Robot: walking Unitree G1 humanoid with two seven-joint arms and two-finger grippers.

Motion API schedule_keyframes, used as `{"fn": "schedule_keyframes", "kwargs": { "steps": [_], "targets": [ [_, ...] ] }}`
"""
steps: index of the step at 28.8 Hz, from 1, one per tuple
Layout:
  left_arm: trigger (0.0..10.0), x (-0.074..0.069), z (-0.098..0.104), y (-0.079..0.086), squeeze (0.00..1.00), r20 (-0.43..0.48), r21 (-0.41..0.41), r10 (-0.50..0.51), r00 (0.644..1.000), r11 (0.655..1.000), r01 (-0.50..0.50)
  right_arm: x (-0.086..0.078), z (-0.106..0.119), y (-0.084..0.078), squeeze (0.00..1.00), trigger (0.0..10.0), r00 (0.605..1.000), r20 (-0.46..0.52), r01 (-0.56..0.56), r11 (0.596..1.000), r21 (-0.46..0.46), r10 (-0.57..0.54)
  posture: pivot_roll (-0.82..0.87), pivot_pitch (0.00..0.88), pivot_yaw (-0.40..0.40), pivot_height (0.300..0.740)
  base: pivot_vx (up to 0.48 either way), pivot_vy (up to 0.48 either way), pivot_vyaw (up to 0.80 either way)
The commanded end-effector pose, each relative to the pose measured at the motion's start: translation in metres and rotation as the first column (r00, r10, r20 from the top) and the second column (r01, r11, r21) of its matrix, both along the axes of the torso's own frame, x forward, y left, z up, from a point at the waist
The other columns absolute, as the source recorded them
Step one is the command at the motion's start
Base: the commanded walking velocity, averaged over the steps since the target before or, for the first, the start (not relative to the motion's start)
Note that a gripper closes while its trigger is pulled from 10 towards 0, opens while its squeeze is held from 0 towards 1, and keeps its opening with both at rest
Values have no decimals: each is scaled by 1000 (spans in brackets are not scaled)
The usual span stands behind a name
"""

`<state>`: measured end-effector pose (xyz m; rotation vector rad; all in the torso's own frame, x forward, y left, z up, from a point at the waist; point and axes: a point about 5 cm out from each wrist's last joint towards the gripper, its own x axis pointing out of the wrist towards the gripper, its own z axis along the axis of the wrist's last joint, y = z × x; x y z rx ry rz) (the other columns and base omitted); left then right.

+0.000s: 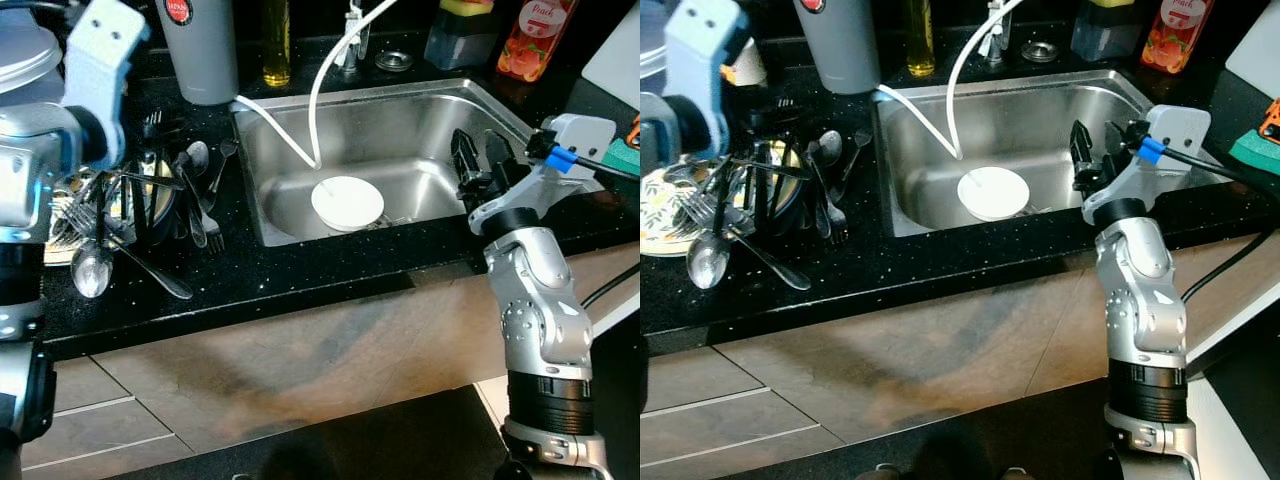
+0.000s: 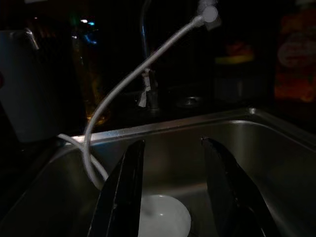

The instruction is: Kitchen organization

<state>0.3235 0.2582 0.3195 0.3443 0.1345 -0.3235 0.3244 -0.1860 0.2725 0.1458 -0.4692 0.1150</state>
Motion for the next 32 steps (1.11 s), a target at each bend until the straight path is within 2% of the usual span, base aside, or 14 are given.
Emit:
{"fn": "schedule_keyframes", "kwargs": {
  "steps": [1,2,5,6,8,9,10,12,13,15,20,23,28,32],
  "targets": [
    [10000,-10,-3,14,0,67,47,21,998,999,-25,1,-4,-4,0,10000,1000,-11,7,1000,7,-7,115,138,5,740,0,0,0],
    [10000,-10,-3,14,0,67,47,21,998,999,-25,1,-4,-4,0,10000,1000,-11,7,1000,7,-7,115,138,5,740,0,0,0],
    [10000,-13,-12,12,0,163,79,118,980,988,-132,2,-5,-4,0,10000,1000,-17,3,1000,8,-3,123,140,0,740,0,0,0],
    [10000,-15,-26,2,0,222,82,226,948,965,-249,4,-7,-1,0,10000,1000,-22,-6,1000,8,6,126,142,-3,740,0,0,0],
    [10000,-15,-26,2,0,222,82,226,948,965,-249,4,-7,-1,0,10000,1000,-22,-6,1000,8,6,126,142,-3,740,0,0,0],
    [10000,-14,-31,-1,0,214,76,267,940,954,-288,4,-8,0,0,10000,1000,-24,-10,1000,8,10,126,141,-4,740,0,0,0],
    [10000,-11,-37,-3,0,191,67,360,913,923,-378,6,-7,4,0,10000,999,-24,-26,1000,12,26,121,138,-10,740,0,0,0],
    [10000,-8,-38,-1,0,163,53,392,906,913,-404,6,-7,6,0,10000,999,-23,-30,999,12,31,121,138,-10,740,0,0,0],
    [10000,-3,-38,4,0,53,-13,405,913,914,-405,7,-7,7,0,10000,999,-24,-36,999,11,36,121,138,-10,740,0,0,0],
    [10000,1,-35,10,0,-8,-90,400,916,912,-400,7,-7,7,0,10000,999,-25,-37,999,11,37,122,136,-15,740,0,0,0],
    [10000,18,-21,26,0,-48,-218,440,897,871,-439,8,-7,8,0,10000,999,-25,-40,999,15,40,123,135,-16,740,0,0,0],
    [10000,24,-19,23,0,-66,-214,408,911,886,-412,8,-7,8,0,10000,999,-22,-40,999,16,40,111,131,-10,740,0,0,0],
    [10000,25,-23,22,0,-162,-200,368,916,896,-396,6,-6,6,0,10000,999,-15,-29,999,14,29,99,130,0,740,0,0,0],
    [10000,21,-19,40,0,-170,-144,434,885,877,-458,4,-7,0,0,10000,1000,-18,-11,1000,14,11,102,134,1,740,0,0,0]
  ]
}}
